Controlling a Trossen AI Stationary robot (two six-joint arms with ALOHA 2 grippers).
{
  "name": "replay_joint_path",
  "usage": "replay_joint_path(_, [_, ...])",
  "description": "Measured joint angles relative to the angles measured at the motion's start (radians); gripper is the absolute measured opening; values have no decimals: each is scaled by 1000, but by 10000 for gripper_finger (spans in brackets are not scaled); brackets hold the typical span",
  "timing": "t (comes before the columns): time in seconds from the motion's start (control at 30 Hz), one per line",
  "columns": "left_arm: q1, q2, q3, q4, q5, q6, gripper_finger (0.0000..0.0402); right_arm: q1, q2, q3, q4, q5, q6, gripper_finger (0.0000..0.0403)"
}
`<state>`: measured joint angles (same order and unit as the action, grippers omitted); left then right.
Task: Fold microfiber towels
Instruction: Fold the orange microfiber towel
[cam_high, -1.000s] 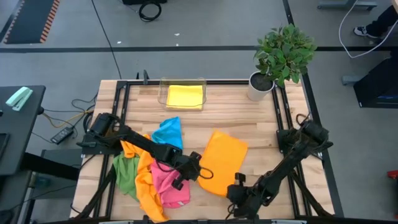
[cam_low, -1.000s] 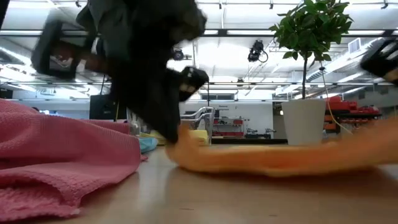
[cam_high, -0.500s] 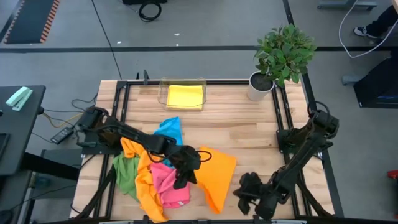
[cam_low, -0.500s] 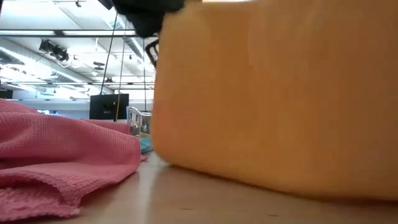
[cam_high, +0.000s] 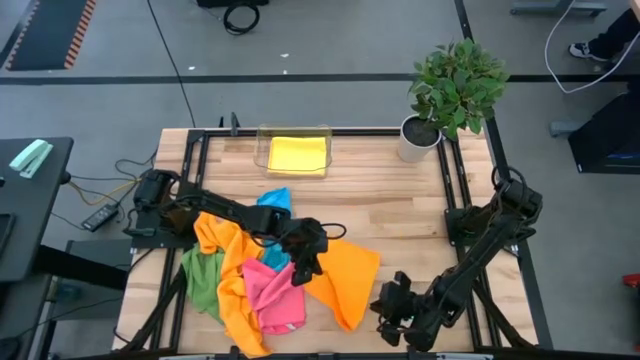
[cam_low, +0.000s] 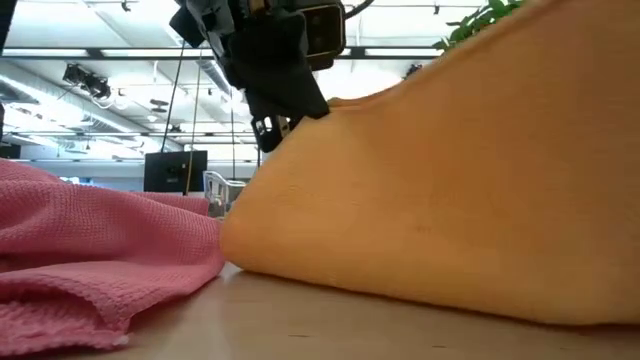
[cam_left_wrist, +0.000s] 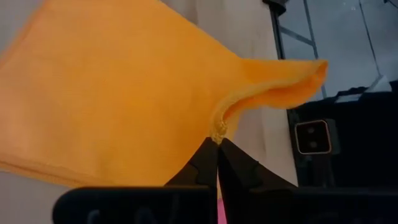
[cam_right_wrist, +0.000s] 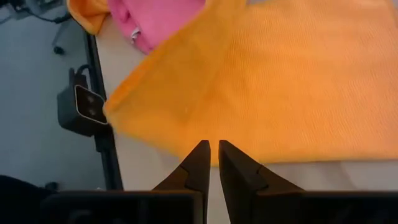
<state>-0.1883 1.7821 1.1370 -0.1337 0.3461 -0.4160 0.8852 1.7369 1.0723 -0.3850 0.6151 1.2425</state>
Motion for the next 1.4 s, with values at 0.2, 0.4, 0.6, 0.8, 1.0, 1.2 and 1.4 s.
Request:
replay_joint_path(0.2, [-6, 0, 0, 0, -1, 3, 7, -13, 1, -15, 33, -56, 126, 121])
replay_joint_path(0.4, [-7, 0, 0, -1, 0, 13, 9, -11, 52, -15, 235, -70, -125, 230])
replay_joint_path(0.6, [-4, 0, 0, -2, -2, 17, 11, -12, 118, -6, 362, -66, -296, 278])
replay_joint_path(0.8, [6, 1, 0, -10, -4, 26, 7, -13, 135, 30, 346, -23, -341, 275])
replay_joint_path(1.0, [24, 25, 2, -3, -7, 36, 17, -21, 135, 52, 275, 2, -322, 265])
replay_joint_path(1.2, [24, 25, 1, -4, -8, 36, 7, -49, 135, 52, 260, -22, -257, 252])
replay_joint_path(1.4, [24, 25, 1, -5, -9, 38, 16, -58, 135, 52, 243, -39, -202, 232])
